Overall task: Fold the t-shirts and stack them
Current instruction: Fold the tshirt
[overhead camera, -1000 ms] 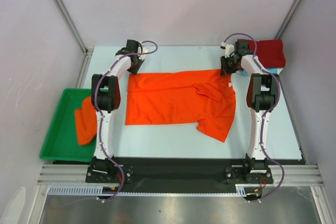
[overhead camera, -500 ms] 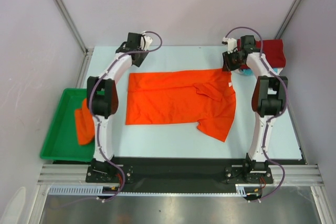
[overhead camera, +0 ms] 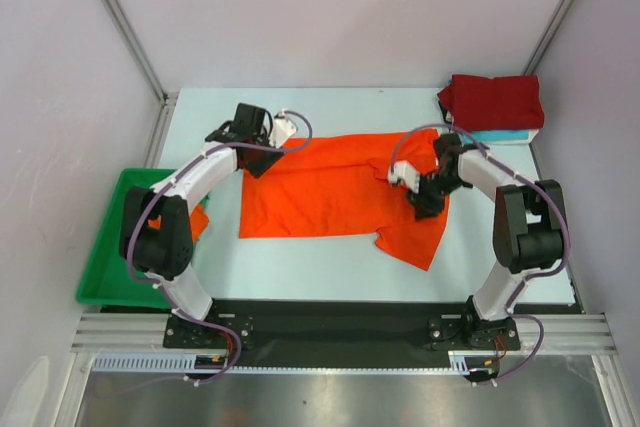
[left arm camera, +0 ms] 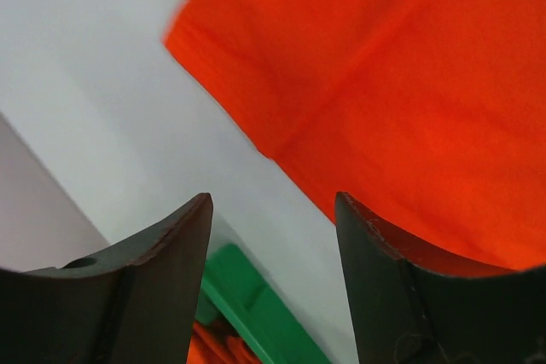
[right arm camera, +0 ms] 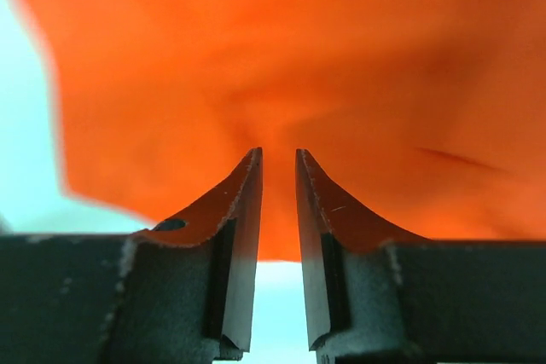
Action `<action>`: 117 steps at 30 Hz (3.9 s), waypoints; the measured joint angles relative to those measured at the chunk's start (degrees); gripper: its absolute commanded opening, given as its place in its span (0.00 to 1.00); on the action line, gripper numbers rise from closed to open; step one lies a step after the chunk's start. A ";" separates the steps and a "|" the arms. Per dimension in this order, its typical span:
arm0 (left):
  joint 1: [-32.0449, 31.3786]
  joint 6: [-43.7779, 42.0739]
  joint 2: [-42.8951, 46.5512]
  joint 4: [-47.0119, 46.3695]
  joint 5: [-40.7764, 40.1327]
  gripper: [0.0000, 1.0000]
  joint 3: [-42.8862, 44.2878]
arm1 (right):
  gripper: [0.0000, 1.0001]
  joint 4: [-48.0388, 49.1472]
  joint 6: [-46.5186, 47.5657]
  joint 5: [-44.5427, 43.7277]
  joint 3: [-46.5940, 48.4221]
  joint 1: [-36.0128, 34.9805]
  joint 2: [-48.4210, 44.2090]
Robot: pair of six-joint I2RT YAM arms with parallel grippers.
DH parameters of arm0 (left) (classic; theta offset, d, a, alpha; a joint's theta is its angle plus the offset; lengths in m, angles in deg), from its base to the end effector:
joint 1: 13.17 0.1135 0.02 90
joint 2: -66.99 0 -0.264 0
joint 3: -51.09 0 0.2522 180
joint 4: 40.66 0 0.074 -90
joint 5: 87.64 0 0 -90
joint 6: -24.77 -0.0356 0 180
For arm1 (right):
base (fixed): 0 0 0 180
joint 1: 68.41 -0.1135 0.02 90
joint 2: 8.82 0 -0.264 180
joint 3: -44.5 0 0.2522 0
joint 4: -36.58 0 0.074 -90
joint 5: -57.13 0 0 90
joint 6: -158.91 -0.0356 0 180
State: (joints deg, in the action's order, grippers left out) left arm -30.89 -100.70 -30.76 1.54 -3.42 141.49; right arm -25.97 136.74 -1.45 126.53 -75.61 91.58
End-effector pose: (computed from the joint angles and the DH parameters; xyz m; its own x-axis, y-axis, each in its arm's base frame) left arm 0.3599 -0.1112 0.2596 -0.4507 0.7501 -0.4839 0.6166 0.6536 0.4389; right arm 0.3186 0.0590 0.1906 -0.1951 -0.8212 -0.5363 -0.9784 0.2010 0.0481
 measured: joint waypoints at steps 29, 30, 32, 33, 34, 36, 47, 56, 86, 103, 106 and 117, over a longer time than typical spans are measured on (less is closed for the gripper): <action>1.68 0.52 3.06 2.60 0.33 0.65 -12.15 | 0.31 -17.53 38.62 -0.59 -19.28 -4.85 -14.32; 1.73 0.52 3.06 2.60 0.24 0.65 -12.15 | 0.31 -17.59 38.82 -0.63 -19.12 -4.87 -13.84; 1.77 0.52 3.06 2.62 0.13 0.65 -12.15 | 0.31 -17.62 39.12 -0.74 -19.06 -4.96 -13.07; 1.81 0.52 3.06 2.64 0.11 0.65 -12.15 | 0.32 -17.73 39.32 -0.74 -19.06 -4.96 -12.83; 1.86 0.52 3.06 2.64 0.09 0.65 -12.20 | 0.32 -17.81 39.76 -0.76 -19.06 -4.96 -12.57; 2.05 0.50 3.06 2.62 0.04 0.65 -12.39 | 0.33 -17.99 40.28 -0.76 -19.06 -4.96 -12.44; 3.54 0.48 3.10 4.37 0.15 0.66 -15.17 | 0.37 -15.61 40.44 -2.14 -19.78 -5.88 -10.38; 5.35 0.98 7.93 7.76 2.86 0.64 -16.37 | 0.00 -12.55 38.75 -2.47 -20.65 -7.08 -10.10; 8.15 0.52 2.21 18.47 15.74 0.52 -19.52 | 0.00 -10.08 27.91 -3.63 -20.61 -8.61 -10.71; 8.28 -0.24 0.55 18.53 18.03 0.00 -19.12 | 0.00 -9.62 22.34 -3.82 -19.65 -8.76 -9.73; 8.28 -1.05 0.81 18.84 18.08 0.00 -19.15 | 0.00 -9.42 20.39 -3.87 -18.08 -7.89 -9.49; 8.26 -3.02 1.25 24.70 17.75 0.00 -13.81 | 0.00 -10.38 12.70 -0.11 -8.15 -4.13 -17.59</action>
State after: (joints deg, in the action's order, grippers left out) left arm -22.63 -103.71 -29.52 26.24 14.33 127.68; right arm -36.36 149.44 -1.56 118.38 -79.75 73.98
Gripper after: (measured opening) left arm 0.012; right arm 0.009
